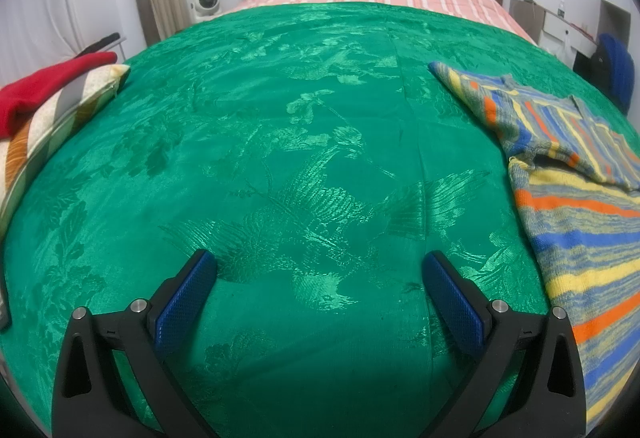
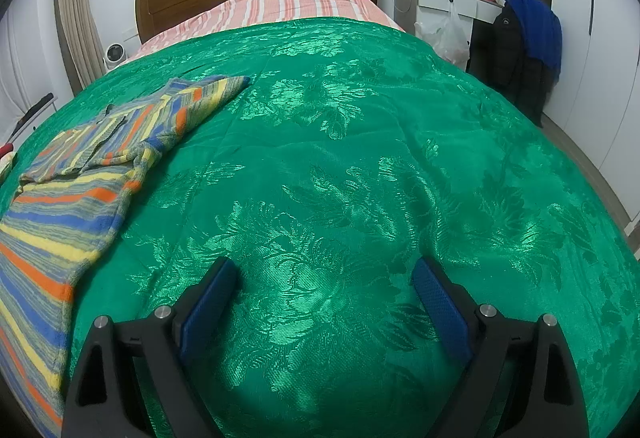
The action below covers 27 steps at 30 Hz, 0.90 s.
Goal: Fold small clothes
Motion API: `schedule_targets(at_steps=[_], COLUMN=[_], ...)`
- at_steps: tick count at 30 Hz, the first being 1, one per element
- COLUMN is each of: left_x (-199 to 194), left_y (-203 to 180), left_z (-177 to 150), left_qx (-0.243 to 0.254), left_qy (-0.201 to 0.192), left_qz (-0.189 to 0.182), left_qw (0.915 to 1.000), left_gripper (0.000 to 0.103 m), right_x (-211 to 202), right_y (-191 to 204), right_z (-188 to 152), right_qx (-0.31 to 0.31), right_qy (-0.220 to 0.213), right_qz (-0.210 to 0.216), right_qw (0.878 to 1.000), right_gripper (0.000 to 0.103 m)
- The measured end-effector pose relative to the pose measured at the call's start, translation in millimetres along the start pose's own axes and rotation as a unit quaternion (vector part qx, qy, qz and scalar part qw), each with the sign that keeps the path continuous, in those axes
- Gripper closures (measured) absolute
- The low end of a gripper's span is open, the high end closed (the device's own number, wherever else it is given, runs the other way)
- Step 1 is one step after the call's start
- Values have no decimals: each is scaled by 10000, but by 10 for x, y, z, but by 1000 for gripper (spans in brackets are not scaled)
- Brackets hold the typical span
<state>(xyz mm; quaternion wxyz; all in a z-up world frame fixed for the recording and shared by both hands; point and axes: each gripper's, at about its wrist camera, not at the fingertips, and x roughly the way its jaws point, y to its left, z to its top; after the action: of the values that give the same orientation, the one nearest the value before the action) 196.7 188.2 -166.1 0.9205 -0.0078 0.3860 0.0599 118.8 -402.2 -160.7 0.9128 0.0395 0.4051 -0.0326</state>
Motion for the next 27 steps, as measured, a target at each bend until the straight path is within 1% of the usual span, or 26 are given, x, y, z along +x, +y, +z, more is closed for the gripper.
schedule_targets(at_steps=[9, 27], left_x=[1, 2], left_y=[0, 0], left_z=[1, 2], left_qx=[1, 3], left_qy=[0, 1], left_qz=[-1, -2], left_qw=[10000, 10000], left_gripper=[0, 0], right_x=[1, 20], right_y=[-3, 31], right_z=[2, -2], right_qx=[-1, -83], right_qy=[3, 50], right_qz=[-5, -165], right_qw=[10000, 9998], right_gripper=[13, 12])
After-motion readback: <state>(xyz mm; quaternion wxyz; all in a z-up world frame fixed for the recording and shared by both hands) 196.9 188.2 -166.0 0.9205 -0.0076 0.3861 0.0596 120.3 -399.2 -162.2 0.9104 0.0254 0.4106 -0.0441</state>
